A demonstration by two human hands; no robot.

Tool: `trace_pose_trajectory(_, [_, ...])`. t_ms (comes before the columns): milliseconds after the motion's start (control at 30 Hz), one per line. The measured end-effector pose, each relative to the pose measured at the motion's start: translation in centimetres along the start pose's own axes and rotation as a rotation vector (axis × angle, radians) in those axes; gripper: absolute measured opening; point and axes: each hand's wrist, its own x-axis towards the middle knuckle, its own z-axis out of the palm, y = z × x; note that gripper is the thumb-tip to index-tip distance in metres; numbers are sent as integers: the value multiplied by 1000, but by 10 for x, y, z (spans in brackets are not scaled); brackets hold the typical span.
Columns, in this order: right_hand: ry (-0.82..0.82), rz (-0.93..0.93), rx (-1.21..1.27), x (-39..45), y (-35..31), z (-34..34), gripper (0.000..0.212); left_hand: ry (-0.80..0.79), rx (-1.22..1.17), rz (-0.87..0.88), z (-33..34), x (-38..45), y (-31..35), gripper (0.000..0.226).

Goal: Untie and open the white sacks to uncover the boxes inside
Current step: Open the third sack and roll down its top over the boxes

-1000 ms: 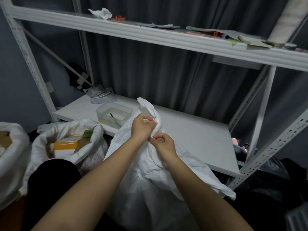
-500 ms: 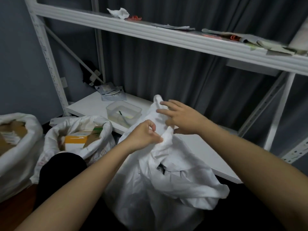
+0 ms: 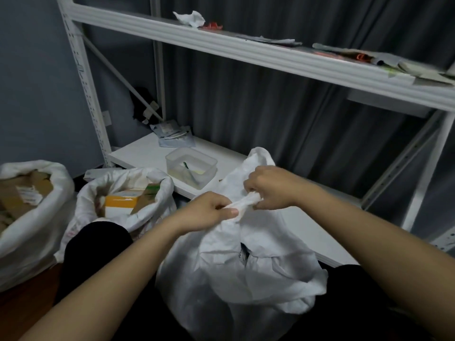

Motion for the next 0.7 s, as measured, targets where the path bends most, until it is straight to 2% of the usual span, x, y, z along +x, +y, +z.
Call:
trace_pose_trajectory(67, [7, 11, -80, -2, 2, 4, 9, -23, 14, -14, -8, -6, 3, 36])
trace_pose_trajectory(167, [-127, 80, 191, 6, -15, 3, 14, 165, 320, 13, 11, -9, 17, 30])
trace_pose_trajectory(233, [-88, 38, 280, 10, -19, -4, 22, 184, 449, 70, 14, -11, 23, 26])
trace_pose_trajectory(333, [123, -93, -12, 11, -6, -10, 21, 56, 205, 26, -21, -19, 15, 27])
trace_pose_trajectory(400, [183, -60, -158, 10, -6, -12, 19, 54, 208, 0, -29, -24, 12, 30])
trace_pose_trajectory(467, [80, 37, -29, 13, -19, -13, 15, 115, 317, 7, -13, -23, 14, 26])
trace_pose_trajectory(533, [-31, 55, 225, 18, -28, -15, 18, 180, 356, 50, 6, -20, 14, 31])
trace_pose_trajectory(567, [-31, 49, 308, 17, -29, -18, 21, 192, 349, 36, 5, -19, 13, 31])
trace_pose_trajectory(600, [-14, 39, 327, 16, -26, -21, 23, 189, 282, 11, -3, -20, 11, 32])
trace_pose_trajectory(700, [73, 63, 165, 9, -16, -28, 15, 148, -14, -55, -30, -29, 7, 35])
